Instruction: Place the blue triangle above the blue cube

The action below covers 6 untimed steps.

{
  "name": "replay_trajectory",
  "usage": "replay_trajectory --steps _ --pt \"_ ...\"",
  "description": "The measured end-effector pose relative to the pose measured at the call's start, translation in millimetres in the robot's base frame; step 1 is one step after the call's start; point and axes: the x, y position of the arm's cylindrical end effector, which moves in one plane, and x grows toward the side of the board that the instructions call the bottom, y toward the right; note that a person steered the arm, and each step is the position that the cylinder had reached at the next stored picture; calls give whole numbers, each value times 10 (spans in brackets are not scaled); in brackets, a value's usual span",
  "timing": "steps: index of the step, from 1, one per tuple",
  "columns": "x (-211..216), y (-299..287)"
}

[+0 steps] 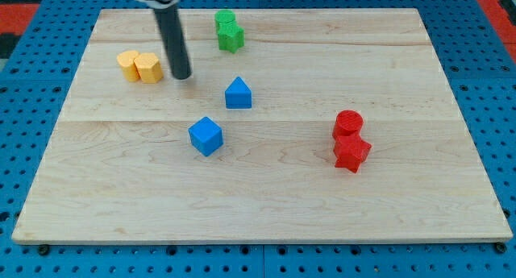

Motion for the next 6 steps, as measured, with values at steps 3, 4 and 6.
replay_trajectory --steps 3,4,6 --pt "404 835" --pt "632 764" --pt "917 241"
